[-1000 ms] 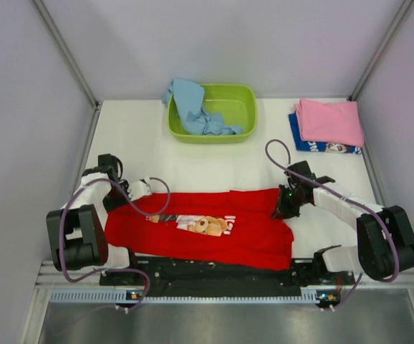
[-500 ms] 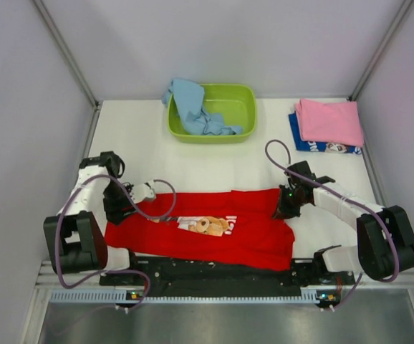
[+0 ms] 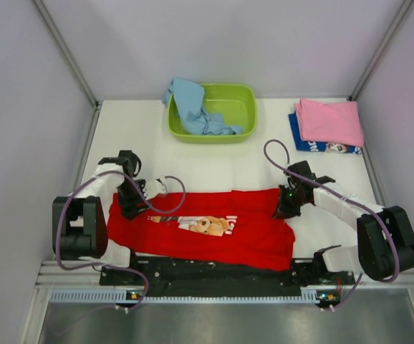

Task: Fold and stack the t-shirts
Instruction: Fold the other side of the tshirt into a rectangle

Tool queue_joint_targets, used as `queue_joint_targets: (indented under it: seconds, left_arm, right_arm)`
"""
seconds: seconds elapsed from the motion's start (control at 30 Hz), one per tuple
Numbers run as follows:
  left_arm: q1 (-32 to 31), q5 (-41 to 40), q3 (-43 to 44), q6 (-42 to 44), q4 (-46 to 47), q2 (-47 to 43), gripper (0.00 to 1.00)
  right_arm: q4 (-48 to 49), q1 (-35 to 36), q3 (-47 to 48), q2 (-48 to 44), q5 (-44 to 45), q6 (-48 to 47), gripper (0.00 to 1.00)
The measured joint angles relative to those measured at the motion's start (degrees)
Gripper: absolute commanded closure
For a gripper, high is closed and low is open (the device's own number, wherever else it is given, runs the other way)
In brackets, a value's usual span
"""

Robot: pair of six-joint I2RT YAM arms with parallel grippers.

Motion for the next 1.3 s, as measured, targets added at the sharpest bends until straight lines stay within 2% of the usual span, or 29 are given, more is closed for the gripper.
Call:
queue_joint_targets:
  seconds: [0.2, 0.37, 0.73, 0.87, 1.07, 1.3]
  left_arm:
    - [0.22, 2.01, 5.81, -2.78, -0.24, 8.76, 0.35]
    - [0.35, 3.43, 6.95, -2.78, -6.95, 12.33, 0.38]
    - [1.90, 3.34, 5.70, -2.40, -15.50, 5.60, 0.37]
    - [1.90, 1.38, 2.99, -2.91, -13.42, 3.28, 0.35]
    - [1.51, 0.48, -0.07, -4.17, -2.60, -0.92, 0.30]
    - [1.31, 1.11, -1.70, -3.98, 1.44, -1.68, 0.37]
  right_arm:
    - [0.17, -0.17, 0.00, -0.04, -0.04, -0.68, 1.00]
    - [0.24, -0.81, 0.00, -0.59, -0.48, -1.16, 1.00]
    - [1.51, -1.95, 0.00, -0.66, -1.62, -2.45, 1.00]
    - [1.55, -2.38, -0.02, -0.76, -1.97, -2.49, 1.00]
    - [2.03, -2.49, -0.02, -0.76, -2.32, -2.51, 1.00]
    - [2.69, -2.51, -0.46, -1.33, -2.47, -2.51, 1.00]
